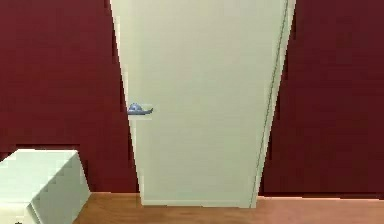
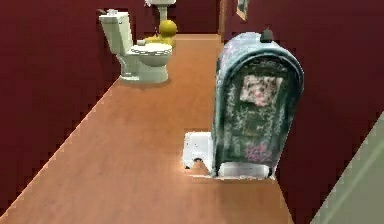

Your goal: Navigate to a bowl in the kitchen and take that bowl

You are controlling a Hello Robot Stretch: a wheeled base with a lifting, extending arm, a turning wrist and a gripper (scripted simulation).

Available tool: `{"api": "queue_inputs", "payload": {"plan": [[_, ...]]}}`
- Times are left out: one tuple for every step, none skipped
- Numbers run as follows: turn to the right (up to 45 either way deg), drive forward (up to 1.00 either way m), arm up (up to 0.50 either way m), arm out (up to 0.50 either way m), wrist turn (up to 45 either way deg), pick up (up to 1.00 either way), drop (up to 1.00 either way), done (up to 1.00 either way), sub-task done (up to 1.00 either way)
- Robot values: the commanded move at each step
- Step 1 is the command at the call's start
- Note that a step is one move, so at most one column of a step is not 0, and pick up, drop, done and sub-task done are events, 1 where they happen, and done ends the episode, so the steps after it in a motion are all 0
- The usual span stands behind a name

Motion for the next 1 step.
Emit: {"api": "queue_inputs", "payload": {"plan": [[-45.0,0.0,0.0,0.0,0.0,0.0,0.0,0.0,0.0]]}}
